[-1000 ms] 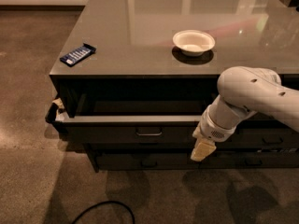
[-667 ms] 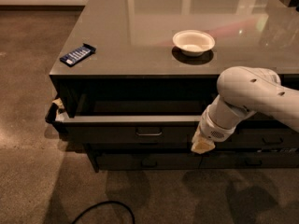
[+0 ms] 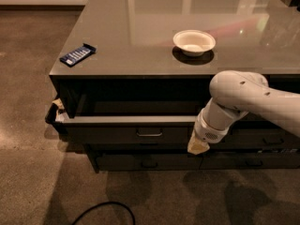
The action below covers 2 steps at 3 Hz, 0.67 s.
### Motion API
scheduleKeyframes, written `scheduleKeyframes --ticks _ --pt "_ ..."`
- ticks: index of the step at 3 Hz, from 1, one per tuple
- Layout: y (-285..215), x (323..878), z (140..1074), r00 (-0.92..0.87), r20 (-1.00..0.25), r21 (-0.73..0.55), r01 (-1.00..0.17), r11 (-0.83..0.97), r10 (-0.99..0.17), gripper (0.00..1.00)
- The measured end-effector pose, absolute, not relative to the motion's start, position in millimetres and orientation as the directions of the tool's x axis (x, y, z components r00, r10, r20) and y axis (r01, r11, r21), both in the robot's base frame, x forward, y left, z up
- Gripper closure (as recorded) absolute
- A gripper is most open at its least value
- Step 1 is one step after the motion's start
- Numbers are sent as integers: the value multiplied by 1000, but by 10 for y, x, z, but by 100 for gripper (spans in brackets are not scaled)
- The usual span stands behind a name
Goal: Close top drawer
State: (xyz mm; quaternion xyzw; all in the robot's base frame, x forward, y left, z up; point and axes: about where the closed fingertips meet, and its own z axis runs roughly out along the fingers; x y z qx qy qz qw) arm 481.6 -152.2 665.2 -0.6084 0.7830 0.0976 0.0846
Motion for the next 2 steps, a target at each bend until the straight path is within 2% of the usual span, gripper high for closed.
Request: scheduleKeyframes --ticks 1,2 --pt "-1426 5011 6313 -249 -238 91 -968 234 -939 100" --pt "-1403 5320 6173 -268 -239 58 -963 262 -933 100"
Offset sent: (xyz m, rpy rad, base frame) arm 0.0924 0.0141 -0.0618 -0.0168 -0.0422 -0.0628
